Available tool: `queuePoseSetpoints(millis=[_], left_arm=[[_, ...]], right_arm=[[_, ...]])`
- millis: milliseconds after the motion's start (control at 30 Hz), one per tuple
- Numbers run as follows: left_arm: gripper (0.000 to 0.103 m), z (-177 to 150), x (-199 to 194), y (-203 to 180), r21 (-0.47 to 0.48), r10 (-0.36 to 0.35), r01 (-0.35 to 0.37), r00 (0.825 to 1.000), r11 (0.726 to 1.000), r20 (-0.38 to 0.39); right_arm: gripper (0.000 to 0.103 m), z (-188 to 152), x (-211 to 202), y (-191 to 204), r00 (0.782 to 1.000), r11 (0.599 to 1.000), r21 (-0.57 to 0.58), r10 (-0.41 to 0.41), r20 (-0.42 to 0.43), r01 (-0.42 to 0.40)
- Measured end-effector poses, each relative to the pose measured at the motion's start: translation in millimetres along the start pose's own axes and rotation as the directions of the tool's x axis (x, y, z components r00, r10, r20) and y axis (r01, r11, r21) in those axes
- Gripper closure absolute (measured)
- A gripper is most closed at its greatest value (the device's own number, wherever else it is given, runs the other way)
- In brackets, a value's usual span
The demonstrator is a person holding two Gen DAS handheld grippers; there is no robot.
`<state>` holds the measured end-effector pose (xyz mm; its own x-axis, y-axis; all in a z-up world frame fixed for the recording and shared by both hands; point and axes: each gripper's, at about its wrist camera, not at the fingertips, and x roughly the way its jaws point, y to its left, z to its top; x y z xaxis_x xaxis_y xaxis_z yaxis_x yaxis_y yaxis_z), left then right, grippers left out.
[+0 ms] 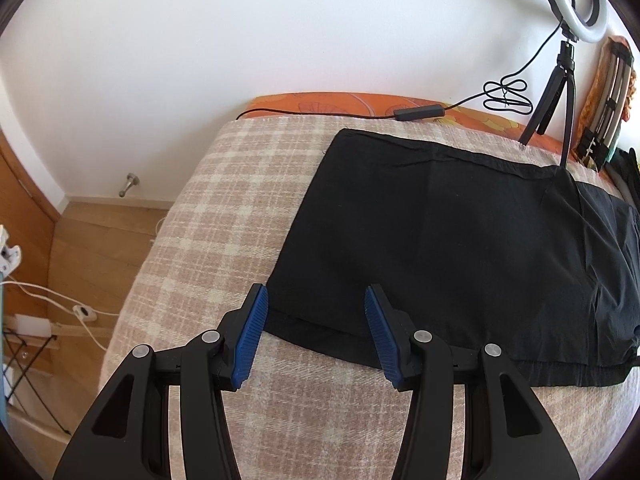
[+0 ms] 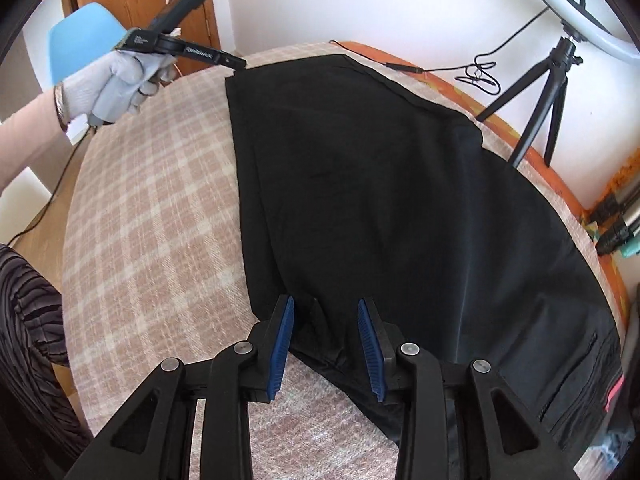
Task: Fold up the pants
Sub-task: 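Grasp the stacked leg hems with the right gripper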
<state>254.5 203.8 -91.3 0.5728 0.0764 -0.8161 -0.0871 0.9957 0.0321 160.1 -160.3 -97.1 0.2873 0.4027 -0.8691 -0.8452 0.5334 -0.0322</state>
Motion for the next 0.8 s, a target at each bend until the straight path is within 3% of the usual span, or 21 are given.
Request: queuePoseSetpoints(millis=[133,300,400,500,633,800], left_arm=[[0.052,1,-1,17,-0.056,0.001,-0.002,1.000,0.998,-0.012],[0.052,0,-2,34,-0.160,-0.047,0.042,0.999,0.986,-0.025],[0.052,-1,1,39,-0.204,-0.071,0.063,0.997,0.977,-0.033],[0.052,-3,2,39,-0.242,-0.092,0.080,0.995,0.967,-0.040],[0.049,-2,11,37,-0.265,-0.092,0.073,0.994,0.962,-0.060],[0.047,0,26,40,-0.333,-0.068,0.034,0.993,0.942,-0.092]], right_arm=[[0.074,-10,7,4,1.000,1.000,0.013,-0.011,-0.013,0.011],[0.088,-13,7,17,0.999,0.997,-0.051,-0.050,-0.010,0.050],[0.096,-14,3,17,0.999,0.998,-0.031,-0.049,0.004,0.049],[0.096,-17,-2,20,0.999,0.999,-0.031,-0.034,0.013,0.034],[0.097,-22,2,34,0.998,0.991,-0.117,-0.065,-0.007,0.064],[0.091,-15,2,26,0.999,0.996,-0.083,-0.037,-0.013,0.036]])
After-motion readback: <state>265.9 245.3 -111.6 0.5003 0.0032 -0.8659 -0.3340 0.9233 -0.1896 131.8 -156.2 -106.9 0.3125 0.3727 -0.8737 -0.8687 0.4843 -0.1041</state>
